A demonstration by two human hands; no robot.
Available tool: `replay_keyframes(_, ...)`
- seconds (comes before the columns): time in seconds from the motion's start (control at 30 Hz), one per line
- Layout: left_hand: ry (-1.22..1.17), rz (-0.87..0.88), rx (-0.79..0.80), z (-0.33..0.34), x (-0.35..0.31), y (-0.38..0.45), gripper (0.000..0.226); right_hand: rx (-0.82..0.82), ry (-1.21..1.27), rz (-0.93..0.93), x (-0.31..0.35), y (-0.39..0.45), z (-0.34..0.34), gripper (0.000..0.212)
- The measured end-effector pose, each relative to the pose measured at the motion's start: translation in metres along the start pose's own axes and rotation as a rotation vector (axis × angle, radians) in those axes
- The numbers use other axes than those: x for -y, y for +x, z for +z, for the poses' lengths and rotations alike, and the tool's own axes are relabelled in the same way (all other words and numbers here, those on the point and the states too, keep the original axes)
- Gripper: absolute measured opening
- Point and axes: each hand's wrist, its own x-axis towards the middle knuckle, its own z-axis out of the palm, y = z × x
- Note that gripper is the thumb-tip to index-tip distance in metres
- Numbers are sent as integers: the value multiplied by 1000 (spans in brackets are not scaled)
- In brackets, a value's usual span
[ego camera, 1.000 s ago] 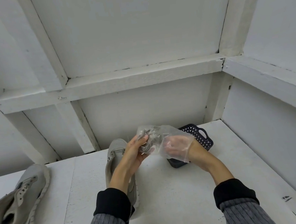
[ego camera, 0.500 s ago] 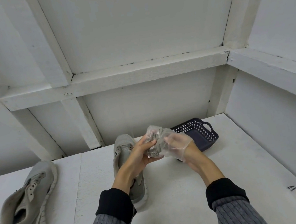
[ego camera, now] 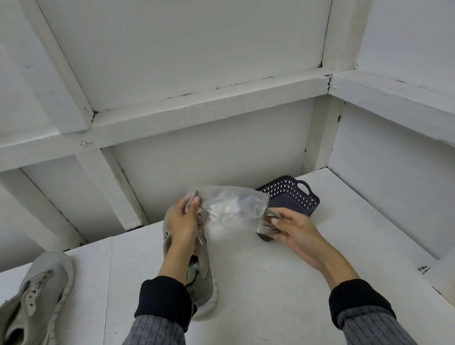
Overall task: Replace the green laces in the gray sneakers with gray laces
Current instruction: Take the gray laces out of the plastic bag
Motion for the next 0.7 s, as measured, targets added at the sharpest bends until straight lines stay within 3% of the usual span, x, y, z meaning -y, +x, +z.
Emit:
replay_keyframes(0.17,-105,-1,-273,-7,7,7,43,-110,55,40,-12,-11,-29,26)
replay_keyframes(0.47,-119,8,-262,6,6,1,43,-69,-398,336,-53,-11,-42,16)
replay_keyframes(0.6,-82,42,-200,12,0,-4,42,-98,-912,195,-53,-11,-38,20)
replay_keyframes(0.7,-66,61,-152,16,0,-8,22,-203,-980,16,-33,-12,-28,24)
